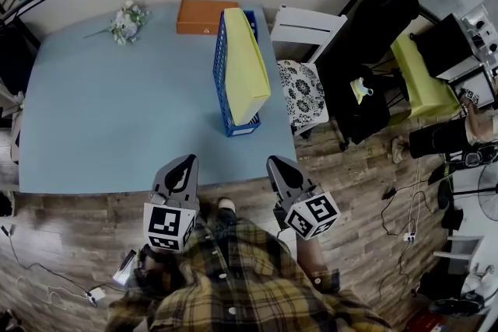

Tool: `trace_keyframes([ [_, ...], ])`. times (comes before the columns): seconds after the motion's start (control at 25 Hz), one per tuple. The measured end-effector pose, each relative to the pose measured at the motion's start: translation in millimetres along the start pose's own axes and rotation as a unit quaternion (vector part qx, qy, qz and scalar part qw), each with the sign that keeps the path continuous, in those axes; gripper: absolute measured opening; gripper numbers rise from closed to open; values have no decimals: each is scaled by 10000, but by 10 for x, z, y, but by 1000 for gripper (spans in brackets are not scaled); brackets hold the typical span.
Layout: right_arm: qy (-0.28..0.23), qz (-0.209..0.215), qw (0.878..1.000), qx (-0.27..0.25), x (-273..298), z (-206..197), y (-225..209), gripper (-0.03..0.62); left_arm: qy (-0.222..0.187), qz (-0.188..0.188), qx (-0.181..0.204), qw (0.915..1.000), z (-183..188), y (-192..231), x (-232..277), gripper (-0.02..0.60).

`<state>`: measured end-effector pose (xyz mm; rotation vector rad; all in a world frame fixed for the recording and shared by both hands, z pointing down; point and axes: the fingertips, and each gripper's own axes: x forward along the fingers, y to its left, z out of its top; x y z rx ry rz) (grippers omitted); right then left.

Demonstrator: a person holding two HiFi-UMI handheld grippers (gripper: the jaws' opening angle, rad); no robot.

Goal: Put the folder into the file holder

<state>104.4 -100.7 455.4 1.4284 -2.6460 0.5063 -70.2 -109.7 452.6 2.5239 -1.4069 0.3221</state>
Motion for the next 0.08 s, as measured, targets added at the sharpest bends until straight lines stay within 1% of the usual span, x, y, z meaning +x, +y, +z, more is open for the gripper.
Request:
trace_keyframes([
  [0.08, 1, -6, 10000, -7, -1, 0, -11, 2, -13, 23, 2, 10000, 13, 18, 4, -8],
])
